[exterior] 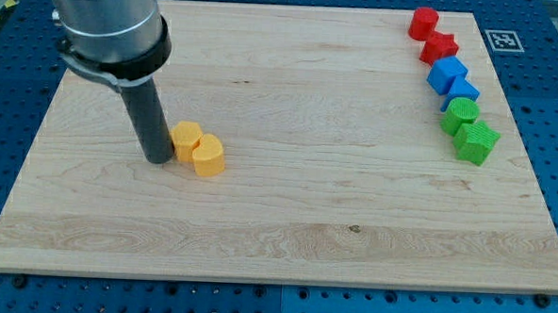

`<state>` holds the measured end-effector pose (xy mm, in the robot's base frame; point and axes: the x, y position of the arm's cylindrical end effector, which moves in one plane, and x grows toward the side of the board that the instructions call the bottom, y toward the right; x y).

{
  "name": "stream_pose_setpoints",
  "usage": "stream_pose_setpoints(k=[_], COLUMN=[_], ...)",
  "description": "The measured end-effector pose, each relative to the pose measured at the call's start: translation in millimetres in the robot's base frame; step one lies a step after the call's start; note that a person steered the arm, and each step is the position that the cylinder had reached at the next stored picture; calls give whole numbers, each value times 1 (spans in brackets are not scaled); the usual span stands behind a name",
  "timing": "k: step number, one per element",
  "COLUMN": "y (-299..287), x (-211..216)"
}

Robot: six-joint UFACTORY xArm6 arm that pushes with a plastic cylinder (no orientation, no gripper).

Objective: Move the yellow hexagon along with the yellow heart towards the bottom center of the board

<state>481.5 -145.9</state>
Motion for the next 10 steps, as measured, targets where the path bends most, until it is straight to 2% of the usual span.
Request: stream_pose_setpoints(k=[3,4,7,10], y=[-8,-5,51,52], x=[-50,-52,-25,20])
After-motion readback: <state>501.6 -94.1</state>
